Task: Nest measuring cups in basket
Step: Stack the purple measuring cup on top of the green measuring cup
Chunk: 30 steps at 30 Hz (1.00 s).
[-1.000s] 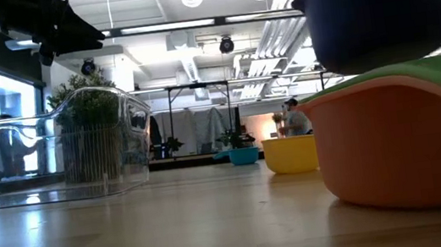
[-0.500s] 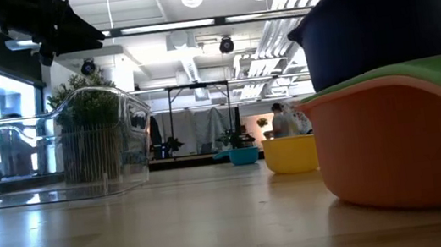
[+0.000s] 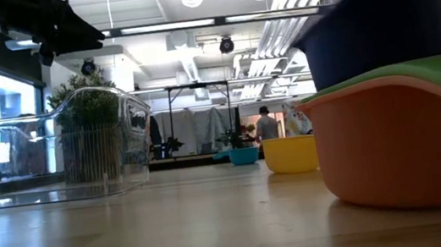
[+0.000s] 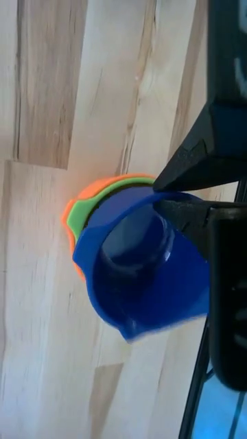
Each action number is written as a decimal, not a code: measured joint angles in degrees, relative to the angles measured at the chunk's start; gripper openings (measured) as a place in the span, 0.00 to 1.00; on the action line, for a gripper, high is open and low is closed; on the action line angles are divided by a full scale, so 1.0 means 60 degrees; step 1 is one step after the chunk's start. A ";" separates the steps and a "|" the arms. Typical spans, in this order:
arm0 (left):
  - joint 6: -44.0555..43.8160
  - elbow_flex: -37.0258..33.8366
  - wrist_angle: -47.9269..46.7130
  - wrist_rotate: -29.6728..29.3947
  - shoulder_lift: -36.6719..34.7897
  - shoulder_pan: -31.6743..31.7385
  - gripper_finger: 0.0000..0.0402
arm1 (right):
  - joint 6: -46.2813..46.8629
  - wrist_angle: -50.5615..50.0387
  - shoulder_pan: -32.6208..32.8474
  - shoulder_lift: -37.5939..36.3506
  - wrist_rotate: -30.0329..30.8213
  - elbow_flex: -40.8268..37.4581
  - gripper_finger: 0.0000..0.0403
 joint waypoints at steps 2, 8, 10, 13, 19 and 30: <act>0.0000 0.0000 0.0000 0.0000 0.0000 0.0000 0.26 | 0.0002 0.0003 0.0000 0.0000 0.0001 0.0000 0.07; 0.0000 0.0000 0.0000 0.0000 0.0000 0.0003 0.26 | 0.0003 0.0007 0.0000 0.0000 0.0008 0.0000 0.12; 0.0000 0.0000 0.0000 0.0000 0.0001 0.0000 0.26 | 0.0010 0.0010 0.0000 0.0000 0.0008 0.0000 0.14; 0.0003 0.0000 0.0000 0.0000 0.0000 0.0000 0.26 | 0.0011 0.0028 0.0000 0.0000 0.0008 0.0000 0.17; 0.0004 0.0000 0.0000 0.0000 0.0004 0.0000 0.26 | 0.0201 0.0103 0.0000 0.0007 -0.0387 0.0062 0.19; 0.0000 0.0000 0.0000 -0.0001 0.0003 0.0000 0.26 | 0.1042 -0.0200 0.0026 0.0007 -0.0832 0.0062 0.19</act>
